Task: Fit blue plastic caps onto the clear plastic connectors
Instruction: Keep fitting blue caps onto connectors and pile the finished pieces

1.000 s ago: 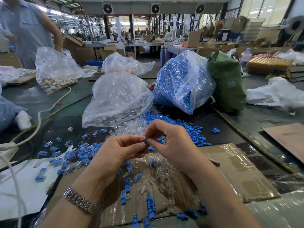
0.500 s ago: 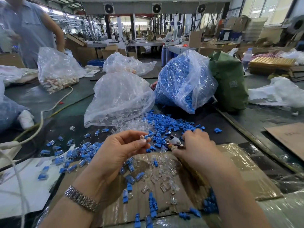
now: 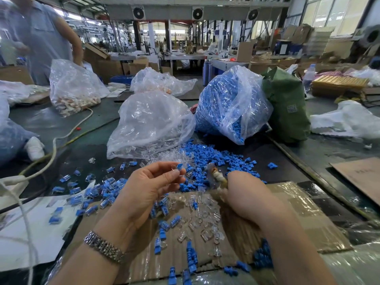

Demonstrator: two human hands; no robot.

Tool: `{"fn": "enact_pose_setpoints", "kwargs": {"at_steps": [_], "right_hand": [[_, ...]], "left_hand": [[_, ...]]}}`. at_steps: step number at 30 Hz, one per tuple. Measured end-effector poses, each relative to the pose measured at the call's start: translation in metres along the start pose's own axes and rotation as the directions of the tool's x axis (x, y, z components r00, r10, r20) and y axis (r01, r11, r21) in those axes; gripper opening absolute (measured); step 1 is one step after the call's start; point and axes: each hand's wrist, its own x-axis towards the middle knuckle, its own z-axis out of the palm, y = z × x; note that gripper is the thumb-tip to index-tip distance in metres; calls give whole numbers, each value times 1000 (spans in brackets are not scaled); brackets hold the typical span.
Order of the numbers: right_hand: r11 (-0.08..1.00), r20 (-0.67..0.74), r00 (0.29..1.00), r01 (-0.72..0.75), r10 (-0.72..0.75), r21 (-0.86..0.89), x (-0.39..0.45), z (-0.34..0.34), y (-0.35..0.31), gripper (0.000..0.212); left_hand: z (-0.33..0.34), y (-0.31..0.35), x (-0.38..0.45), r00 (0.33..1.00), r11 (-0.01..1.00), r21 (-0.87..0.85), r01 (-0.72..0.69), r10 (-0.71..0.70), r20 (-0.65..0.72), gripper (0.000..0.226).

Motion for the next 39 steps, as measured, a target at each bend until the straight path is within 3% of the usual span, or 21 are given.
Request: {"fn": "enact_pose_setpoints", "kwargs": {"at_steps": [3, 5, 7, 12, 20, 32, 36, 39], "right_hand": [[954, 42, 997, 53, -69, 296, -5, -13, 3, 17], [839, 120, 977, 84, -175, 538, -13, -21, -1, 14], [758, 205, 938, 86, -281, 646, -20, -22, -6, 13], [809, 193, 927, 163, -322, 564, -26, -17, -17, 24], [811, 170, 920, 210, -353, 545, -30, -16, -24, 25], [795, 62, 923, 291, -379, 532, -28, -9, -32, 29], [769, 44, 935, 263, -353, 583, -27, -15, -22, 31], [878, -15, 977, 198, -213, 437, -15, -14, -9, 29]], "left_hand": [[-1, 0, 1, 1000, 998, -60, -4, 2, -30, 31], [-3, 0, 3, 999, 995, -101, -7, 3, -46, 25], [-5, -1, 4, 999, 994, -105, -13, 8, -54, 22], [-2, -1, 6, 998, 999, -32, -37, 35, -55, 31], [2, -4, 3, 987, 965, 224, -139, 154, -50, 26], [6, 0, -2, 969, 943, 264, -205, 234, -83, 24], [-1, 7, -2, 935, 878, 396, -268, 336, -113, 18], [-13, 9, -3, 897, 723, 656, -216, 412, -158, 19]]}}
